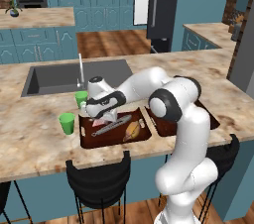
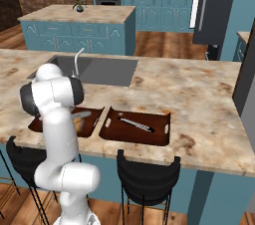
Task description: Gather the cucumber and corn from the fridge and place them on a tray on the dining counter. Then gather the chicken drumstick and steak from the fridge and place them on the other tray.
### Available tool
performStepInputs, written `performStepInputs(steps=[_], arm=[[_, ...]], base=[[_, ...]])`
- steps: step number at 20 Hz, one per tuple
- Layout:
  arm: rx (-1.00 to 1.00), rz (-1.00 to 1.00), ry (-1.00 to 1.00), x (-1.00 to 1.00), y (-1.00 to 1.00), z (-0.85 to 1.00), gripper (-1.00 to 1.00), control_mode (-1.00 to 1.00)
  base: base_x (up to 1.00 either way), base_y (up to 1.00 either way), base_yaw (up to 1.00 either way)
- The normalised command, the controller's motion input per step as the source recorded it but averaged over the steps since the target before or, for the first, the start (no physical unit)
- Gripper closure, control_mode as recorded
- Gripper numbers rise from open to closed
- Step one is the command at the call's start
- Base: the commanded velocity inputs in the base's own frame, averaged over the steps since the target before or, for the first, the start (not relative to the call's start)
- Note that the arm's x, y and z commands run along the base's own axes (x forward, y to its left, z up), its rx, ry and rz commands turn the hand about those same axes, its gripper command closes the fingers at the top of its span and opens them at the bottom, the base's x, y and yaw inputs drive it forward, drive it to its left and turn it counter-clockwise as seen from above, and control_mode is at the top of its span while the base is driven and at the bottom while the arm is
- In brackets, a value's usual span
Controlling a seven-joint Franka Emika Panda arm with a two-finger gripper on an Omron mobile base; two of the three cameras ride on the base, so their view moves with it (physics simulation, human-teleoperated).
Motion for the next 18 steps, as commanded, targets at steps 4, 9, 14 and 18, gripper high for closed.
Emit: performStepInputs(steps=[4, 9, 14, 18], arm=[[0.0, -0.02, 0.01, -0.12, -0.11, 0.0, -1.0, -1.0], [0.0, -0.01, 0.0, -0.23, -0.3, 0.0, -1.0, -1.0], [0.0, 0.0, 0.0, -0.28, -0.34, 0.27, -1.0, -1.0], [-0.02, 0.03, 0.0, -0.63, -0.17, 0.46, -1.0, -1.0]], base=[[0.0, 0.0, 0.0], [0.0, 0.0, 0.0], [0.0, 0.0, 0.0], [0.0, 0.0, 0.0]])
